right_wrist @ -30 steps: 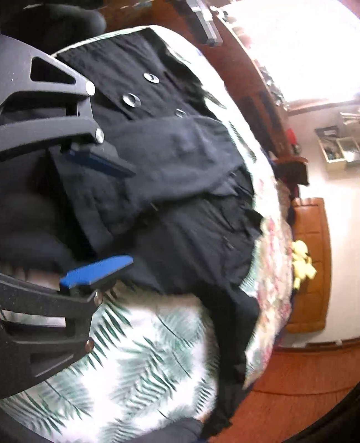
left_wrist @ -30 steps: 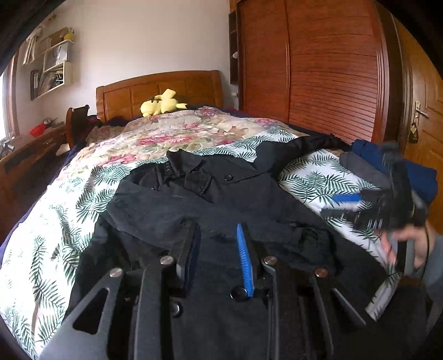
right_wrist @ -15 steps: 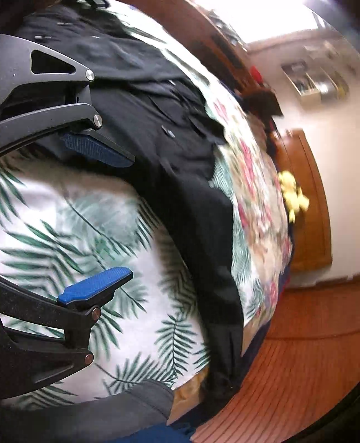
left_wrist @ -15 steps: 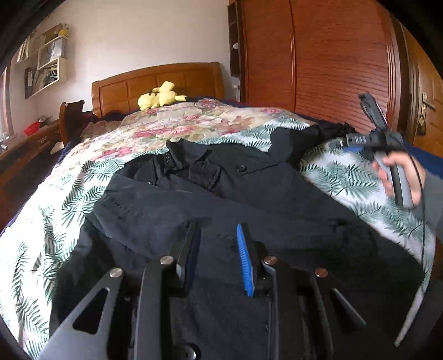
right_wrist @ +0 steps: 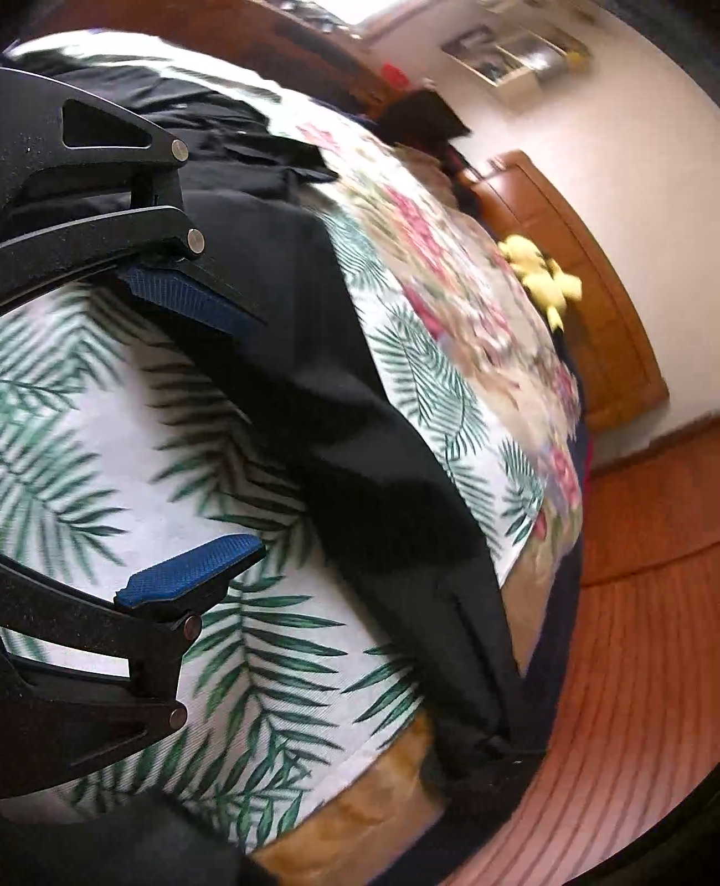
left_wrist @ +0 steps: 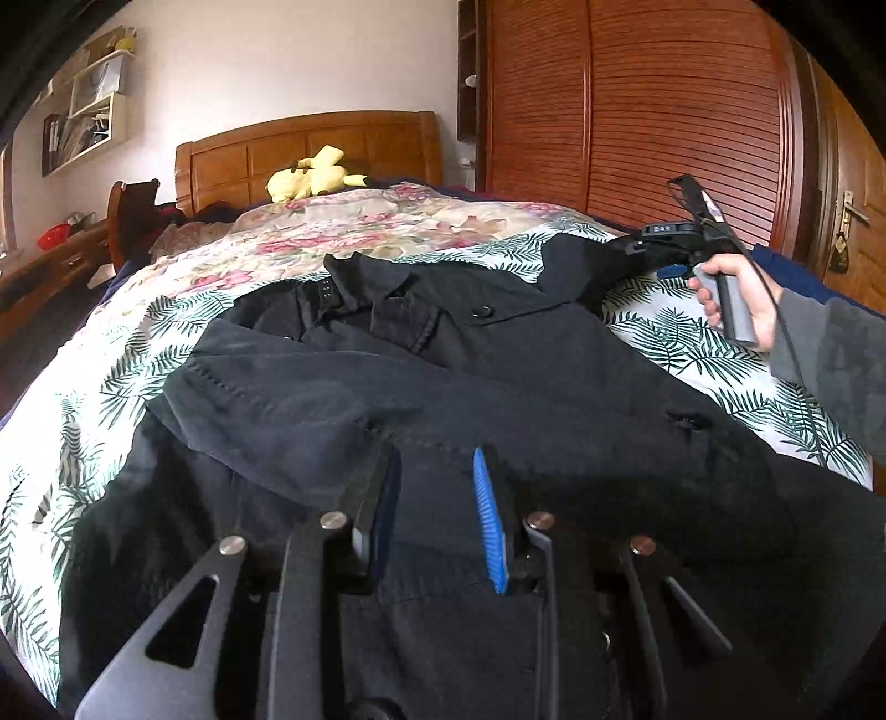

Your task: Fold large clothes

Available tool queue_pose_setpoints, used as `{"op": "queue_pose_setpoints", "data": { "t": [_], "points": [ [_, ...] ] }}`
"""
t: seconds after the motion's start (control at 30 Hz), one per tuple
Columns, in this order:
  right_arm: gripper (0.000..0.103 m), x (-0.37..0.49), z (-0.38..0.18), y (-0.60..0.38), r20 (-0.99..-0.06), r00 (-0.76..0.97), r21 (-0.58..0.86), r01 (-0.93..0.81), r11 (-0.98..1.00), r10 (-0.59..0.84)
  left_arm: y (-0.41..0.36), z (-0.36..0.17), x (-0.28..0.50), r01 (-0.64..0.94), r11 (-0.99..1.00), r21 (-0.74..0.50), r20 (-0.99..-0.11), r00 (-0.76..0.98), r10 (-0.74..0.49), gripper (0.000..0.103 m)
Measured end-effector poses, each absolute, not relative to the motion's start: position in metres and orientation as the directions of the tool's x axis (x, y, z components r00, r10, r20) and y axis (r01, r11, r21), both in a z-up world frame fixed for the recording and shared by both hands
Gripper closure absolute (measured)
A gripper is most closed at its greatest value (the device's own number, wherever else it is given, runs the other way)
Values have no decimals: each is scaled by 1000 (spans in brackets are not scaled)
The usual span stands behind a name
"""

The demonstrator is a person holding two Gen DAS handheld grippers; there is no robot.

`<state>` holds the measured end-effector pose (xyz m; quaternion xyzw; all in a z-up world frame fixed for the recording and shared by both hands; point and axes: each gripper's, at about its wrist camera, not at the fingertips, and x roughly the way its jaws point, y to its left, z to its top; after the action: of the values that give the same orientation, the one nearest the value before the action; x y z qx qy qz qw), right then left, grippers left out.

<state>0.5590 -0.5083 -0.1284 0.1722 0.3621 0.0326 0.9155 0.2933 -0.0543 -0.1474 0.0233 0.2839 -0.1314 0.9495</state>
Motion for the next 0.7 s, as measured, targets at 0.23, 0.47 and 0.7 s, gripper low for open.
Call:
{"op": "queue_pose_setpoints", "data": {
  "t": [0.23,0.47,0.7],
  "points": [
    [26,584,-140,-532,-660,725,437,158,885,197,-55,-149,294,266,964,-32,-557,795,-238,78],
    [80,600,-142,-533,-667,726,425,184,886,169,-54,-151,296,266,963,-40,-568,787,-241,78],
    [97,578,-87,-491,-586,799,259,25,965,137,-54,-150,295,263,964,-36,-561,793,-237,78]
  ]
}}
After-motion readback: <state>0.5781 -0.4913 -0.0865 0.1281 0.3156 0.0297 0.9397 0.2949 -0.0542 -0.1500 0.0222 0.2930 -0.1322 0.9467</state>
